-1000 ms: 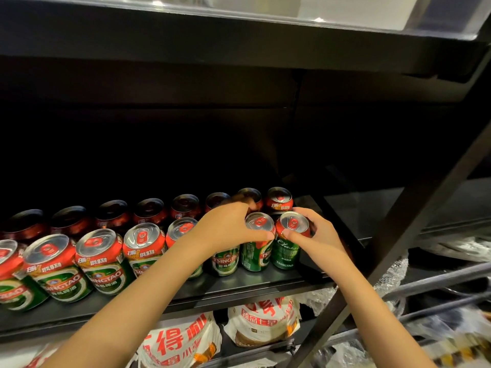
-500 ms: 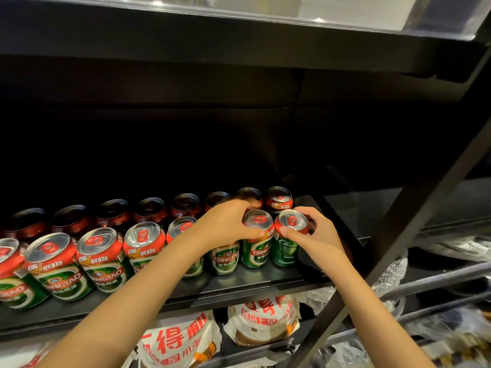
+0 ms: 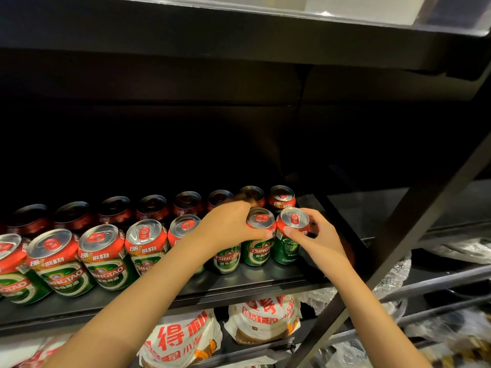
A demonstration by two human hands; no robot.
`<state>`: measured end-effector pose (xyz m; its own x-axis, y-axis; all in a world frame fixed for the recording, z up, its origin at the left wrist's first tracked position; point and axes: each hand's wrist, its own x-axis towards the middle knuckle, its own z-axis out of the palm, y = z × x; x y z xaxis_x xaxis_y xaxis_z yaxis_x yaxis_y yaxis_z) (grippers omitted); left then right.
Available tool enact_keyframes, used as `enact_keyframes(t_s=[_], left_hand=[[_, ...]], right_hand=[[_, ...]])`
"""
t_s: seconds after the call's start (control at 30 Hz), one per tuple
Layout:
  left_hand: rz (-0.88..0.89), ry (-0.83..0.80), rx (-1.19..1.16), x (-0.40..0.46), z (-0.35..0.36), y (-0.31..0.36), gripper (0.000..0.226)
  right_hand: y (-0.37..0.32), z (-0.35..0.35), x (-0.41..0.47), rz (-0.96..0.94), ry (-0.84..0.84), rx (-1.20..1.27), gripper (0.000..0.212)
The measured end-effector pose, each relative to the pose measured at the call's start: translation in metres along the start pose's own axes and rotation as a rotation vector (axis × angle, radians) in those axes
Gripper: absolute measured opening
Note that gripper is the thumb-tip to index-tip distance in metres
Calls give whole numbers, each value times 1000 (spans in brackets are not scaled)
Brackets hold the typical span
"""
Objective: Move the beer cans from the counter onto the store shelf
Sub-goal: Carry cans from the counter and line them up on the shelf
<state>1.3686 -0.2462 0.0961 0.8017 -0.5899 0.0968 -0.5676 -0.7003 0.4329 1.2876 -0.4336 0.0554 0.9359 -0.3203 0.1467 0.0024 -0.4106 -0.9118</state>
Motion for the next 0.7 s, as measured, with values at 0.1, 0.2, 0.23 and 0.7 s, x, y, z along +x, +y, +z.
enact_keyframes(t_s=[0.1, 0.2, 0.23, 0.7], left_hand=[[29, 10, -55, 0, -2, 1, 48], [67, -28, -95, -2, -8, 3, 45], [81, -42, -95, -1, -9, 3, 46], [59, -61, -115, -4, -8, 4, 48]], right_hand=[[3, 0, 3, -1, -4, 4, 45], [4, 0, 5, 4, -12, -2, 47], [4, 0, 6, 4, -15, -4, 48], [7, -4, 5, -12, 2, 13, 45]])
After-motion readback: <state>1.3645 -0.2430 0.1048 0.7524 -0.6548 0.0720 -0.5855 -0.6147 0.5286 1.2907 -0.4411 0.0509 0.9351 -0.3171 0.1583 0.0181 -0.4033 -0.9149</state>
